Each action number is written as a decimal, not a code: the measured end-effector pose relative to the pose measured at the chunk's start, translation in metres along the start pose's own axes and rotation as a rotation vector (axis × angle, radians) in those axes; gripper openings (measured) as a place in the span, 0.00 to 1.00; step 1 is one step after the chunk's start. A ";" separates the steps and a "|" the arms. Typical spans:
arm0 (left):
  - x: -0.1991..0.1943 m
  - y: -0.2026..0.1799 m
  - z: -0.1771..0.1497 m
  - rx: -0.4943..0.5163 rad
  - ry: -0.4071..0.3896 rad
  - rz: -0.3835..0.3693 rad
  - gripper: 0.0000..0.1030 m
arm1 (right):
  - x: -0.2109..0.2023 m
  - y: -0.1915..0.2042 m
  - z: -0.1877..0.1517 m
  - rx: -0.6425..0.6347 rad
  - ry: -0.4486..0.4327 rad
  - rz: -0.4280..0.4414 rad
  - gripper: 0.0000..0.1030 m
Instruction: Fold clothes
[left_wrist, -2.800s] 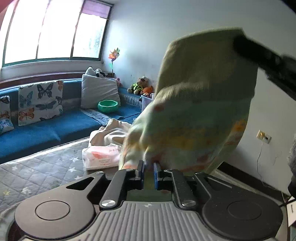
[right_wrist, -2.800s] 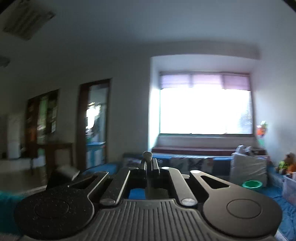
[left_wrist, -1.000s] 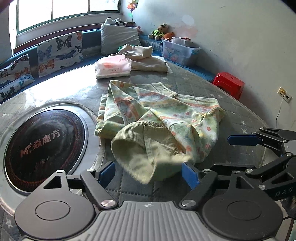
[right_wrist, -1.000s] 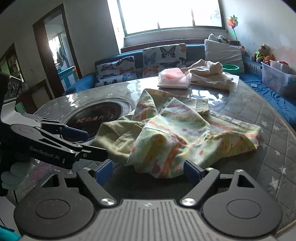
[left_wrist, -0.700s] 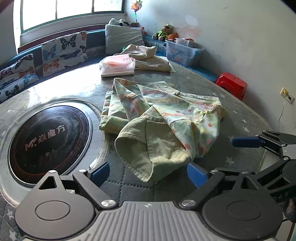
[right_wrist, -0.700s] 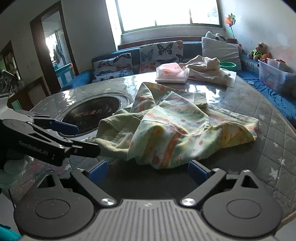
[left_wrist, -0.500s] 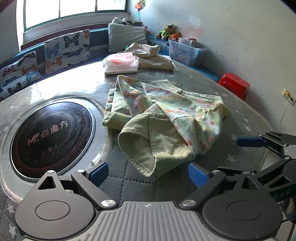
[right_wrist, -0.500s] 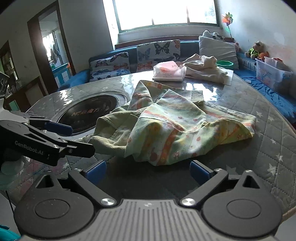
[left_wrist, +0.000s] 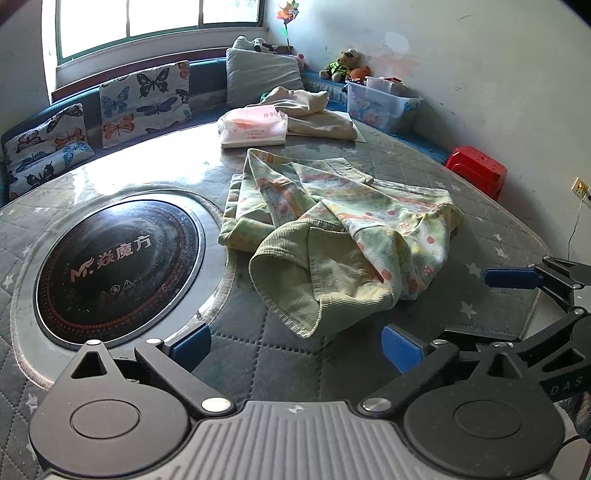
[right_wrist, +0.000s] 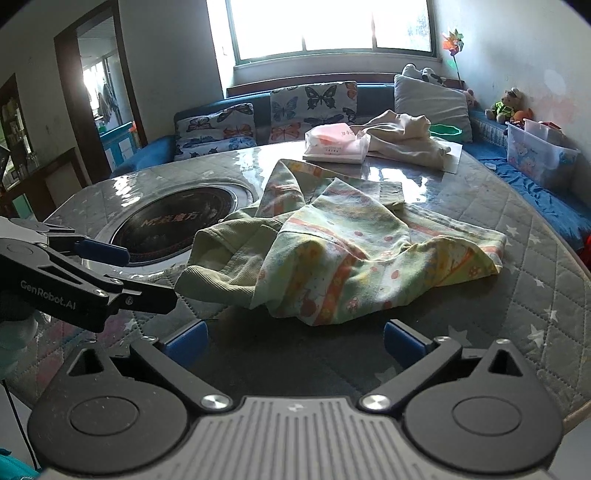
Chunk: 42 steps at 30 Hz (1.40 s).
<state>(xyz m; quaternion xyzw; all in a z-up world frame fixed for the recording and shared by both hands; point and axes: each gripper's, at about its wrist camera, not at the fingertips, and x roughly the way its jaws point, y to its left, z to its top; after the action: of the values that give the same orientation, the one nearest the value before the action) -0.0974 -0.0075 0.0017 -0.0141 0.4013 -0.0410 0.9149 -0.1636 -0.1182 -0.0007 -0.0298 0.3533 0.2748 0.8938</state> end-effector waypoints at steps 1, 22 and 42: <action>-0.001 0.000 0.000 0.000 -0.002 0.002 0.98 | 0.000 0.001 0.000 -0.001 0.000 -0.001 1.00; -0.003 -0.005 -0.006 -0.006 0.013 0.013 1.00 | -0.002 0.007 -0.006 -0.009 -0.005 0.009 1.00; 0.009 0.003 0.004 -0.013 0.041 0.014 1.00 | 0.012 0.013 0.005 -0.017 0.005 0.025 1.00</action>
<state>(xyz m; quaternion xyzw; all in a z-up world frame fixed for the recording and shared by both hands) -0.0886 -0.0054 -0.0022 -0.0165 0.4203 -0.0323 0.9067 -0.1594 -0.1002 -0.0028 -0.0338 0.3535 0.2889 0.8891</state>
